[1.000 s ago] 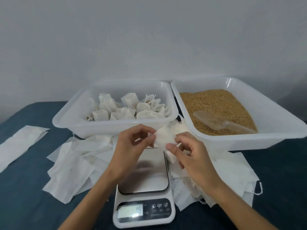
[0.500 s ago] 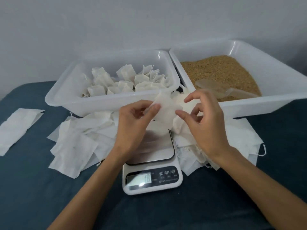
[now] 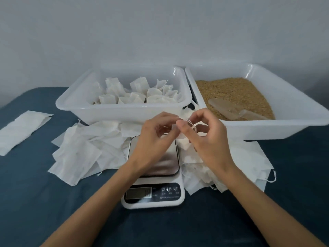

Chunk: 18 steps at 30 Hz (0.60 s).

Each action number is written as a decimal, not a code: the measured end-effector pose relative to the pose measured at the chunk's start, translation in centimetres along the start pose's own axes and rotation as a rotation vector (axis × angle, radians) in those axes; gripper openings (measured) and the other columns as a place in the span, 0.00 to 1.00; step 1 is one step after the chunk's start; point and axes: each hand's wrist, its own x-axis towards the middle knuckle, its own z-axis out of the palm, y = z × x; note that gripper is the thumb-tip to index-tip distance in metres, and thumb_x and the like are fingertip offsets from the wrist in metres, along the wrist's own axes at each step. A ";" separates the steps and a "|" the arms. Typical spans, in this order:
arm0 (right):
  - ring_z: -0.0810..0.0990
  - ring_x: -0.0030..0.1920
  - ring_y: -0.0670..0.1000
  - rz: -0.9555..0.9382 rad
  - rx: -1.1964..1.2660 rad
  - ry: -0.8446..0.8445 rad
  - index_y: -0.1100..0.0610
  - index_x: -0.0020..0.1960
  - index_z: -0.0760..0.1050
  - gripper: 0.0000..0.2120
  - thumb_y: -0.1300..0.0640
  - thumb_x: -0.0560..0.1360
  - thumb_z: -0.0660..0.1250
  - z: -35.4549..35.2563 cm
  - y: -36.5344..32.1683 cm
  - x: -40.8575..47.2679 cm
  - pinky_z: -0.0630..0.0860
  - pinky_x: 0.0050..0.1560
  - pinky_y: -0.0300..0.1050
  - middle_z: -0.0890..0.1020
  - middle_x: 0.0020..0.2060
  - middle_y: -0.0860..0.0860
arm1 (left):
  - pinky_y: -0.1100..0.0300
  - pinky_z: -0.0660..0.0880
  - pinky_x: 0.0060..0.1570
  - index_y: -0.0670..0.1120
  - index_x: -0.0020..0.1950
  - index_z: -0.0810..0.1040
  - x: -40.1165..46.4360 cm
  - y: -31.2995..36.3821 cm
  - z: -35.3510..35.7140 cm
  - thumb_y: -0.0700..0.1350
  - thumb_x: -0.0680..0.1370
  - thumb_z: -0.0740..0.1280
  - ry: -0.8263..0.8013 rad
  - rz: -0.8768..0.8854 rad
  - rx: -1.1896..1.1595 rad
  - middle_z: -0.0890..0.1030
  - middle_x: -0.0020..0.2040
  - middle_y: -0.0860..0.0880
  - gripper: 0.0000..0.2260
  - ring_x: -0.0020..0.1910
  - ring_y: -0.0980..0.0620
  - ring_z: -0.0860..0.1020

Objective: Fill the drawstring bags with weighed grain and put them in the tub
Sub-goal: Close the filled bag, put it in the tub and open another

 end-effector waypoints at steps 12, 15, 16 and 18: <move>0.82 0.40 0.51 -0.128 -0.220 -0.040 0.47 0.48 0.72 0.10 0.61 0.79 0.70 -0.5 1.2 0.0 0.81 0.36 0.50 0.79 0.42 0.45 | 0.59 0.80 0.52 0.56 0.46 0.89 -0.1 -0.2 -0.1 0.38 0.75 0.70 0.082 -0.051 -0.081 0.84 0.50 0.56 0.13 0.47 0.56 0.83; 0.82 0.44 0.47 -0.238 -0.341 -0.035 0.48 0.49 0.77 0.11 0.65 0.79 0.69 -0.7 1.5 0.2 0.77 0.39 0.37 0.80 0.44 0.42 | 0.58 0.79 0.53 0.54 0.47 0.89 0.0 -0.2 -0.4 0.39 0.75 0.71 0.099 -0.064 -0.083 0.84 0.51 0.55 0.11 0.47 0.53 0.83; 0.82 0.46 0.45 -0.283 -0.393 -0.037 0.50 0.51 0.79 0.12 0.67 0.78 0.68 -0.8 1.6 0.3 0.76 0.40 0.36 0.81 0.46 0.42 | 0.58 0.79 0.53 0.53 0.47 0.89 -0.1 -0.1 -0.4 0.39 0.75 0.72 0.102 -0.073 -0.092 0.84 0.51 0.55 0.10 0.46 0.53 0.83; 0.82 0.47 0.45 -0.341 -0.471 -0.062 0.55 0.53 0.83 0.12 0.69 0.77 0.68 -0.8 2.1 0.3 0.78 0.42 0.41 0.81 0.49 0.45 | 0.58 0.79 0.52 0.52 0.47 0.89 -0.2 0.0 -0.3 0.39 0.75 0.72 0.105 -0.084 -0.113 0.84 0.50 0.55 0.09 0.45 0.53 0.83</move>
